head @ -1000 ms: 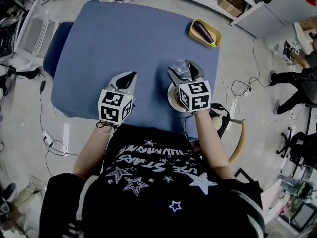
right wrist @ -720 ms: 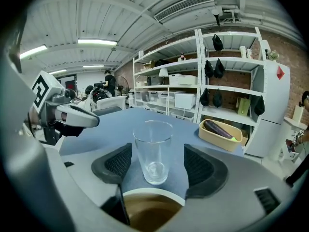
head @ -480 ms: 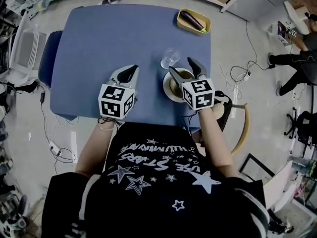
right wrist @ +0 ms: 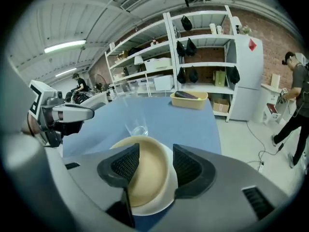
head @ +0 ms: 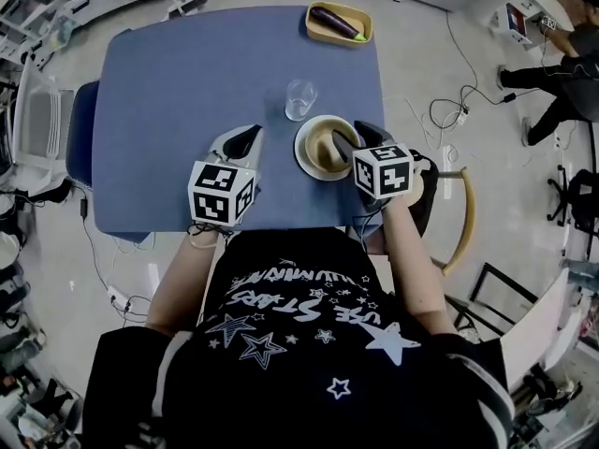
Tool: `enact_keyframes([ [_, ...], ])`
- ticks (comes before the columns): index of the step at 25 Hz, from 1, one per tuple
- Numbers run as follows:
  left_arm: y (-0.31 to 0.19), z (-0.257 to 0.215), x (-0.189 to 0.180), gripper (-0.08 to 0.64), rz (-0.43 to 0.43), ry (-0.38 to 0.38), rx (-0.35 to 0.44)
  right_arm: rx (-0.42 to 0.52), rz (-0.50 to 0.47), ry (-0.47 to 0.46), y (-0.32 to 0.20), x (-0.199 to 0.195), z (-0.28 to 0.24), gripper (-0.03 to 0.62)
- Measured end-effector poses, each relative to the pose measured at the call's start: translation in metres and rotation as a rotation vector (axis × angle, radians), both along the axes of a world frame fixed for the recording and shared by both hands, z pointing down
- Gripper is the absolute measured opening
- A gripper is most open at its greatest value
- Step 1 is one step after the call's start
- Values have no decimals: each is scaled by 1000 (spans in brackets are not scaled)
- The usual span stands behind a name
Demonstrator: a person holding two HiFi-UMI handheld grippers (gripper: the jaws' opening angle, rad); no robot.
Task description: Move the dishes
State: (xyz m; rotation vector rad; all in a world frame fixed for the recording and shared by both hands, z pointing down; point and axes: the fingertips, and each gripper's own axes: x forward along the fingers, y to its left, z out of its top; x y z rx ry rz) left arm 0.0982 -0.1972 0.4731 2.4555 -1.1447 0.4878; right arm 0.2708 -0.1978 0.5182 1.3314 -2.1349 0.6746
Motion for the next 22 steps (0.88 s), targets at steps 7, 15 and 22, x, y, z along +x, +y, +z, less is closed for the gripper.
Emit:
enact_keyframes([
  [7,4,2,11,21,27,-6,-14,-95,55,-54,8,9,19,165],
  [15,5,6,11,21,29,-10,-27,-112,110,-76,7,14,22,60],
  [22,2,7,15,21,26,-8,-32,-111,108,-129,4,16,13,20],
])
